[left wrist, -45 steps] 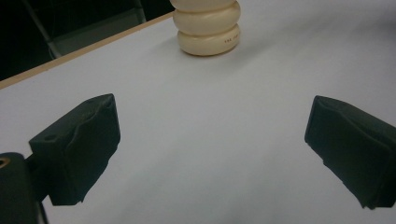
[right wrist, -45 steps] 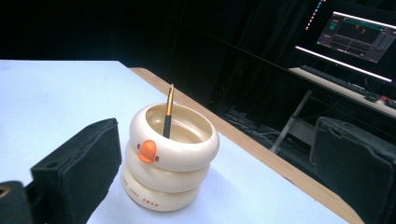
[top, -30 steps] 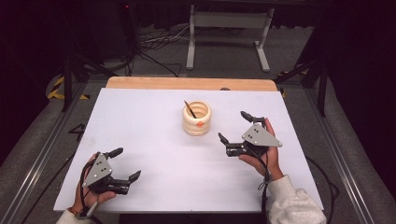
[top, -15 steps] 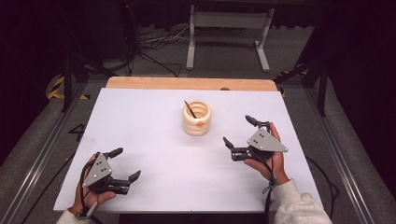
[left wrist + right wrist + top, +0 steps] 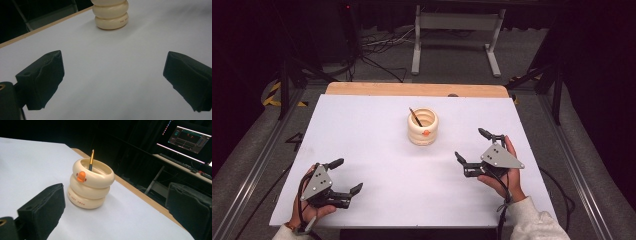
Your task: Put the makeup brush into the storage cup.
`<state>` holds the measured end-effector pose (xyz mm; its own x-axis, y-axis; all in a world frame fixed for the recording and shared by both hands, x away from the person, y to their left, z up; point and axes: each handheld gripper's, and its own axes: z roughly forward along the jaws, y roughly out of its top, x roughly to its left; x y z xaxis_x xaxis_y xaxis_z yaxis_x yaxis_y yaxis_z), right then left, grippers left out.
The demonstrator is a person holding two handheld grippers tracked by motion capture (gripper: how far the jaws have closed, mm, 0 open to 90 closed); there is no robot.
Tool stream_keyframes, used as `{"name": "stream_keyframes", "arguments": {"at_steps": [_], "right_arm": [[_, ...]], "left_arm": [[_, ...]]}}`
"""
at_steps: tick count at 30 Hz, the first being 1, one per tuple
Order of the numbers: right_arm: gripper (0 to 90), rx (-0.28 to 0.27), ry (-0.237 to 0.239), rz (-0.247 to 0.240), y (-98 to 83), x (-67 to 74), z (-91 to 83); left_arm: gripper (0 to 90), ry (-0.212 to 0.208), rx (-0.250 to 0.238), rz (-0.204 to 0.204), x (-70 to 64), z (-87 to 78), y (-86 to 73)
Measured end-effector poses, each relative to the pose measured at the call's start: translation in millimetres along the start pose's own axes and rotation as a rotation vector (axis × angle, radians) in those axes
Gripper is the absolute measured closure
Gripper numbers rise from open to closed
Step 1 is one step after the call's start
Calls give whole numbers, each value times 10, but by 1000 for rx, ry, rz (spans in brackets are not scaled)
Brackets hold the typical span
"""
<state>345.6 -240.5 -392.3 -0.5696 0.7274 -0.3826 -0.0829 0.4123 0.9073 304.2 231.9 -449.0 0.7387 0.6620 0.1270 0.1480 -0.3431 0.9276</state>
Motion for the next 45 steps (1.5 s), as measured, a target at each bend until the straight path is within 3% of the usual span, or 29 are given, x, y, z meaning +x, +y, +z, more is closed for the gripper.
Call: {"name": "stream_keyframes", "arguments": {"at_steps": [14, 45], "right_arm": [[30, 42, 0, 0, -158, -11, -110], [33, 108, -49, 13, -504, -87, -381]], "left_arm": [[43, -2, 3, 5, -3, 8, 0], [43, -10, 5, 4, 0, 21, -5]]}}
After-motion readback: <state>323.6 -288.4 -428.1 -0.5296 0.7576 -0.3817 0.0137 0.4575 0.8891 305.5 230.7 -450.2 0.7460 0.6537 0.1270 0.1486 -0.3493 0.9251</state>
